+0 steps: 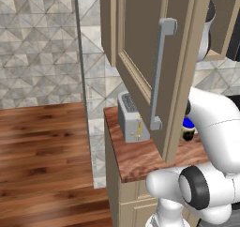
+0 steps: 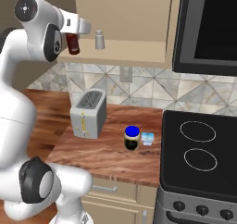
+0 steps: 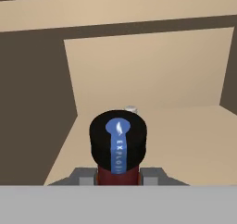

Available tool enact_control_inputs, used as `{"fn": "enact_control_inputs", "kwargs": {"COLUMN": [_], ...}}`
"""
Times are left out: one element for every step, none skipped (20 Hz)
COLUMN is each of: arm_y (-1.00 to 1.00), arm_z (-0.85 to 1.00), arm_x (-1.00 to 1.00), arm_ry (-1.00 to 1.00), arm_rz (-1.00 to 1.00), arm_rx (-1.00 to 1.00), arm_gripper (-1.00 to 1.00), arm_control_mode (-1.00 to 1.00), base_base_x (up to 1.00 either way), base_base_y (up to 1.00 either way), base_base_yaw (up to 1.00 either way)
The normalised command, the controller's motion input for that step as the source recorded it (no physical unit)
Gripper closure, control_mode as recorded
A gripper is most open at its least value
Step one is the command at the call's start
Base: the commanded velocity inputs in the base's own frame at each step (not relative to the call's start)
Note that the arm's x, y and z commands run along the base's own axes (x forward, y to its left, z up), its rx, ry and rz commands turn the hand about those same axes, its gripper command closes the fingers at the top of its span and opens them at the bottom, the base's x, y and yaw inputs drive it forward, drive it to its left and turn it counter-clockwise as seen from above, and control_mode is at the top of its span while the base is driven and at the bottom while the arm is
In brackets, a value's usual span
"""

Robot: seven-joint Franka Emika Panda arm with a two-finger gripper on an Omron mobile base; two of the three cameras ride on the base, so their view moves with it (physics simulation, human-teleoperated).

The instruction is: There are various items on the counter. Only move the condiments/shakers into the cabinet.

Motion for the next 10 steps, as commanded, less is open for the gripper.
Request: {"fn": "enact_control_inputs", "kwargs": {"arm_y": [0.00, 0.00, 0.00, 0.00, 0.00, 0.00, 0.00, 0.00, 0.00, 0.00], "arm_z": [0.00, 0.00, -0.01, -0.02, -0.04, -0.06, -0.06, -0.06, -0.07, -0.07], "arm_x": [0.29, 0.31, 0.31, 0.31, 0.27, 0.24, 0.19, 0.16, 0.14, 0.12], "arm_ry": [0.00, 0.00, 0.00, 0.00, 0.00, 0.00, 0.00, 0.00, 0.00, 0.00], "arm_rz": [0.00, 0.00, 0.00, 0.00, 0.00, 0.00, 0.00, 0.00, 0.00, 0.00], "arm_rx": [0.00, 0.00, 0.00, 0.00, 0.00, 0.00, 0.00, 0.00, 0.00, 0.00], "arm_gripper": [1.00, 1.00, 1.00, 1.00, 1.00, 1.00, 1.00, 1.00, 1.00, 1.00], "arm_control_mode": [-1.00, -1.00, -1.00, -1.00, -1.00, -1.00, -1.00, -1.00, -1.00, -1.00], "base_base_x": [0.00, 0.00, 0.00, 0.00, 0.00, 0.00, 0.00, 0.00, 0.00, 0.00], "base_base_y": [0.00, 0.00, 0.00, 0.00, 0.00, 0.00, 0.00, 0.00, 0.00, 0.00], "base_base_yaw": [0.00, 0.00, 0.00, 0.00, 0.00, 0.00, 0.00, 0.00, 0.00, 0.00]}}
